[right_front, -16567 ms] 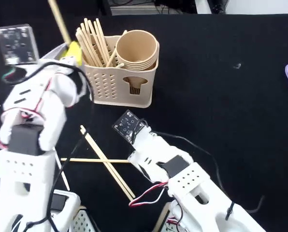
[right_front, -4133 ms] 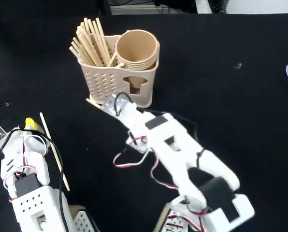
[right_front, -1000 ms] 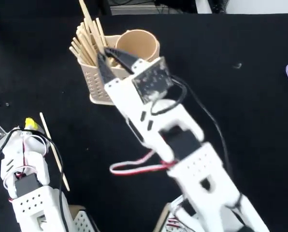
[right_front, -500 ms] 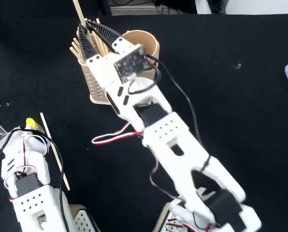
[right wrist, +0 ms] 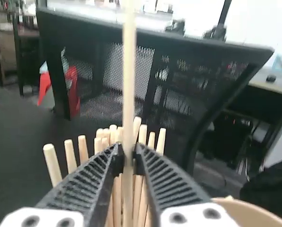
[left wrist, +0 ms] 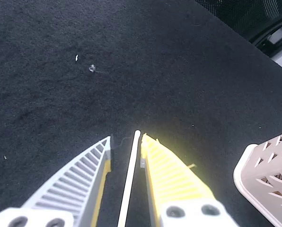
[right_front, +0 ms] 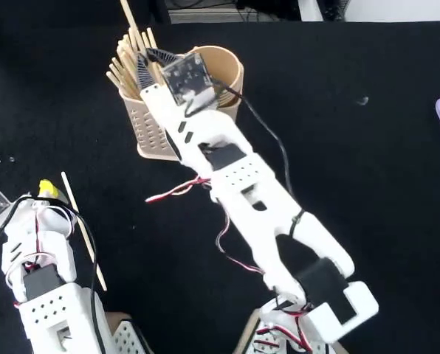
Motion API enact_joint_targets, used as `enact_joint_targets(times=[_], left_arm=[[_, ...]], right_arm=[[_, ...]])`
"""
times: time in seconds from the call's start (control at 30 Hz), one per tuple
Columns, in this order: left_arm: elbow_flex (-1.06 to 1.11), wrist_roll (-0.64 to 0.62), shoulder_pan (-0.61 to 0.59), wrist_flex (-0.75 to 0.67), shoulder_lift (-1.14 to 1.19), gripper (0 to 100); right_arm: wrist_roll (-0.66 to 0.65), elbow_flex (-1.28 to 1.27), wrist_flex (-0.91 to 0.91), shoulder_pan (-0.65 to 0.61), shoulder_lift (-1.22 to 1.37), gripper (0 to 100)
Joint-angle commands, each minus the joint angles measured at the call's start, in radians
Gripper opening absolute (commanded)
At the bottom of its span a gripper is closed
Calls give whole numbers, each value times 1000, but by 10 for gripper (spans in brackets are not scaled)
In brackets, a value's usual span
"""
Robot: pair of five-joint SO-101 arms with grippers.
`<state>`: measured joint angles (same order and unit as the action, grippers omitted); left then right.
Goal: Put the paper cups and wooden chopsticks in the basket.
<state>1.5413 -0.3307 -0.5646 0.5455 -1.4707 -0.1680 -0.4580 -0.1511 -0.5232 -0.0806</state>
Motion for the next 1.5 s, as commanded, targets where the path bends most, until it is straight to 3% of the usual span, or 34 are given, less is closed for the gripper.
enact_joint_targets(times=[0.0,0.2,0.5,0.7,0.97,1.1,1.17,1.3,1.47], left_arm=[[-10,-9,-2,-23,-8,116],[-10,-9,-2,-25,-8,116],[-7,-5,31,-25,-8,116],[-5,-3,39,-25,-8,116],[-5,-3,42,-23,-8,116],[-7,-3,44,-15,-8,112],[-12,0,44,-15,-8,54],[-54,124,74,31,-8,30],[-188,301,236,221,-8,30]], right_arm=[[11,128,152,15,-10,169],[9,240,338,-3,-203,170],[9,243,838,-20,-631,145],[8,139,772,-21,-673,8],[9,-45,755,-23,-676,11],[3,-133,852,0,-725,11],[3,-166,979,23,-816,11],[2,-263,1201,133,-1082,11],[-123,-561,1223,281,-1425,11]])
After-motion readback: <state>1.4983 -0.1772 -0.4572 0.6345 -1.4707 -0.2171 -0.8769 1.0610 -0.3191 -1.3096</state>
